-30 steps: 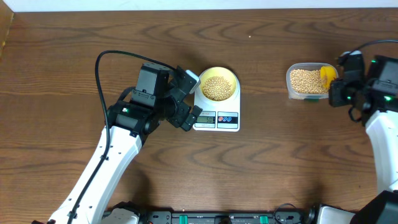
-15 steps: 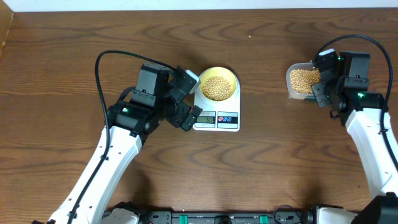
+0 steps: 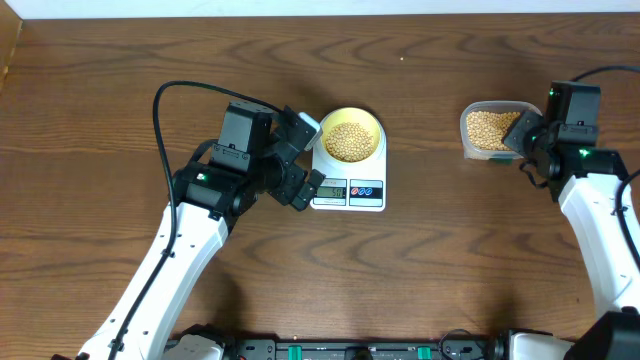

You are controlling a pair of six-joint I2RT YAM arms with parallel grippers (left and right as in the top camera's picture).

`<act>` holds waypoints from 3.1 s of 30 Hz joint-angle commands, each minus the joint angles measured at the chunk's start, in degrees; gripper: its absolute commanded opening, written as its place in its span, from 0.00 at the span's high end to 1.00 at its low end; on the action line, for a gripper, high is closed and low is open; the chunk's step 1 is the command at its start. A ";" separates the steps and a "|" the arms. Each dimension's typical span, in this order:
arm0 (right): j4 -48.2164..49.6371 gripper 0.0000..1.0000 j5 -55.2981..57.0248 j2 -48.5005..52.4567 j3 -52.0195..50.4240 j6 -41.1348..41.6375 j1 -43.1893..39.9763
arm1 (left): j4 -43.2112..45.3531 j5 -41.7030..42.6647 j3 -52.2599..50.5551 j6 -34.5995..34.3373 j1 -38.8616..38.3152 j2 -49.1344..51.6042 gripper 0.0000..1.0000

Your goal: Scoop item into bowl and weigh 50g on scale

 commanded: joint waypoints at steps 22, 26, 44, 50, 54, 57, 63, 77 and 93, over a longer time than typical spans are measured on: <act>2.29 0.01 -8.57 7.04 0.17 5.99 -0.39 | -0.09 0.70 -0.17 0.15 0.24 -0.37 0.01; 1.97 0.01 -6.40 6.95 0.17 -3.54 -0.39 | -0.09 0.70 -0.17 0.15 0.24 -0.37 0.01; -3.39 0.01 8.11 6.05 0.22 -19.52 -0.22 | -0.09 0.70 -0.17 0.13 0.24 -0.37 0.01; -1.75 0.01 4.39 2.21 0.42 -20.48 0.15 | -0.09 0.70 -0.17 0.15 0.24 -0.37 0.01; -1.53 0.01 4.07 -1.90 0.42 -23.91 0.15 | -0.09 0.70 -0.17 0.15 0.24 -0.37 0.01; -1.60 0.01 3.98 -3.98 0.42 -25.46 0.15 | -0.09 0.70 -0.17 0.15 0.24 -0.37 0.01; -1.33 0.01 -1.66 -5.75 0.42 -25.55 0.15 | -0.09 0.70 -0.17 0.15 0.24 -0.37 0.01; -1.60 0.01 -4.57 -5.75 0.39 -25.53 0.15 | -0.09 0.70 -0.17 0.15 0.24 -0.37 0.01; -1.60 0.01 -4.57 -5.75 0.39 -25.53 0.11 | -0.09 0.70 -0.17 0.15 0.24 -0.37 0.01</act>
